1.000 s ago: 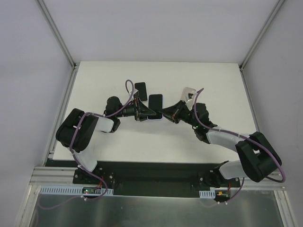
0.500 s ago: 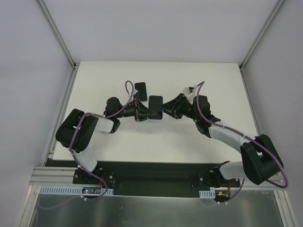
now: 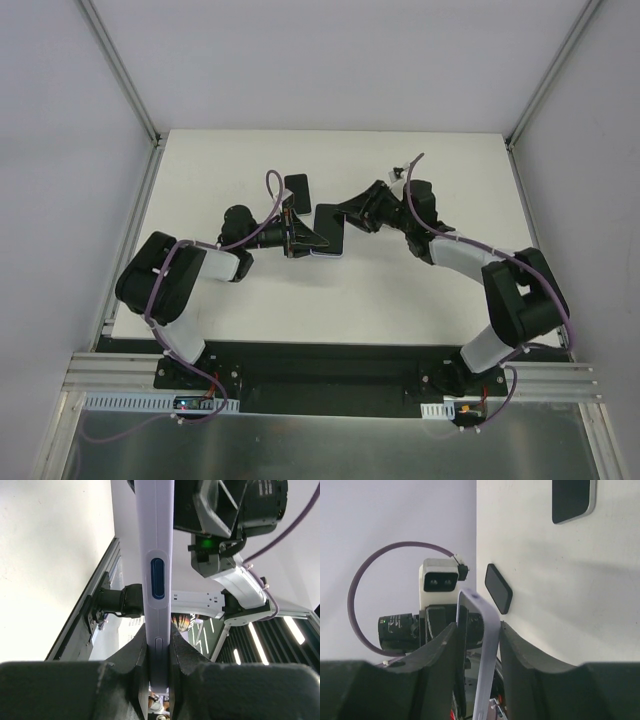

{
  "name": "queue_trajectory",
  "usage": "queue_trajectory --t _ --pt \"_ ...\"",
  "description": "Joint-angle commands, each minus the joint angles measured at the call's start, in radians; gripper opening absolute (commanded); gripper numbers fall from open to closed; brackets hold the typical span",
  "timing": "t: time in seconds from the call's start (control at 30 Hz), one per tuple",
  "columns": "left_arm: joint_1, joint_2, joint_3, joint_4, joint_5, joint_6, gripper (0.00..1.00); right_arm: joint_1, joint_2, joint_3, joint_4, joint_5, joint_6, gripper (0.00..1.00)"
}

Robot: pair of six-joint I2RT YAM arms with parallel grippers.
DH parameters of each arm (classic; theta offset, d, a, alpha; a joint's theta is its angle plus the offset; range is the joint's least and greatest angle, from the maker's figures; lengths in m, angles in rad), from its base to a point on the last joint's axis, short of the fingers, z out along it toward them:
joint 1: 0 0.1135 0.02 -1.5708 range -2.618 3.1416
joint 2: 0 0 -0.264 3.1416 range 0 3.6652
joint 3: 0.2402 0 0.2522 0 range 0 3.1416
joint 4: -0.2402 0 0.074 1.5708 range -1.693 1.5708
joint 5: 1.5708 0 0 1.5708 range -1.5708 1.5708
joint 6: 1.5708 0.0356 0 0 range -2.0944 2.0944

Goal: Take the phone out of the phone case
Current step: Remove the phone case from the phone.

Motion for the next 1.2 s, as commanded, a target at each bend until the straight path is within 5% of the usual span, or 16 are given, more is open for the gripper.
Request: queue_trajectory --t 0.0,0.5,0.57,0.8,1.17 --pt "-0.005 -0.074 0.004 0.241 0.053 0.014 0.00 -0.014 0.075 0.051 0.206 -0.050 0.101 0.37" --pt "-0.003 -0.094 0.001 0.230 0.059 0.023 0.00 -0.031 0.096 -0.049 0.477 -0.061 0.289 0.12" --pt "-0.003 -0.091 0.003 0.227 0.059 0.026 0.00 -0.031 0.097 -0.070 0.561 -0.072 0.325 0.01" --pt "-0.005 -0.063 -0.002 0.243 0.091 0.034 0.00 -0.031 0.132 -0.171 0.981 -0.106 0.556 0.02" --pt "-0.003 -0.105 0.031 0.364 0.123 0.031 0.00 -0.025 0.002 -0.118 0.983 -0.061 0.671 0.01"
